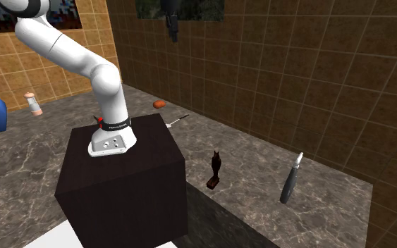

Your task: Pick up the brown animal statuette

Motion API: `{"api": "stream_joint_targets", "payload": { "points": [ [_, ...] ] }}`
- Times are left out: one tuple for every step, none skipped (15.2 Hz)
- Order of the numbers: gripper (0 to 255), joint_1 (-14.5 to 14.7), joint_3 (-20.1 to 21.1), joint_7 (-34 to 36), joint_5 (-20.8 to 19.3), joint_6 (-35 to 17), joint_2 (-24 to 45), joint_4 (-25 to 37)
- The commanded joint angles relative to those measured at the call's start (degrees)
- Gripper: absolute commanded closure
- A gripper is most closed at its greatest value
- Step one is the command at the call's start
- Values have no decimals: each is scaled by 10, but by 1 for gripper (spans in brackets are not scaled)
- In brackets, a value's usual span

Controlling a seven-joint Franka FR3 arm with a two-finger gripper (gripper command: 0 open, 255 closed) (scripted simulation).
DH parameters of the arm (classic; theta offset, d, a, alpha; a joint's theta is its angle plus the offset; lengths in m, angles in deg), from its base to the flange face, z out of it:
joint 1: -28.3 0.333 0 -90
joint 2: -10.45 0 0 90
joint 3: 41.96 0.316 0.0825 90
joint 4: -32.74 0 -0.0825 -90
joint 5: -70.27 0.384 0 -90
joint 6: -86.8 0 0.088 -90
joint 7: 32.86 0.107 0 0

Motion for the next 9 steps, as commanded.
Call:
{"api": "stream_joint_targets", "payload": {
  "points": [
    [0, 0, 0, 0, 0, 0, 0, 0],
    [0, -3, -6, -5, -4, -13, 6, -11],
    [0, -7, -12, -11, -8, -26, 13, -22],
    [0, -10, -17, -16, -12, -39, 20, -32],
    [0, -13, -23, -21, -16, -52, 28, -42],
    [0, -17, -29, -26, -20, -65, 37, -51],
    [0, -20, -35, -31, -24, -78, 46, -59],
    [0, -24, -41, -36, -28, -92, 56, -67],
    [0, -27, -47, -41, -32, -106, 66, -75]
  ]
}}
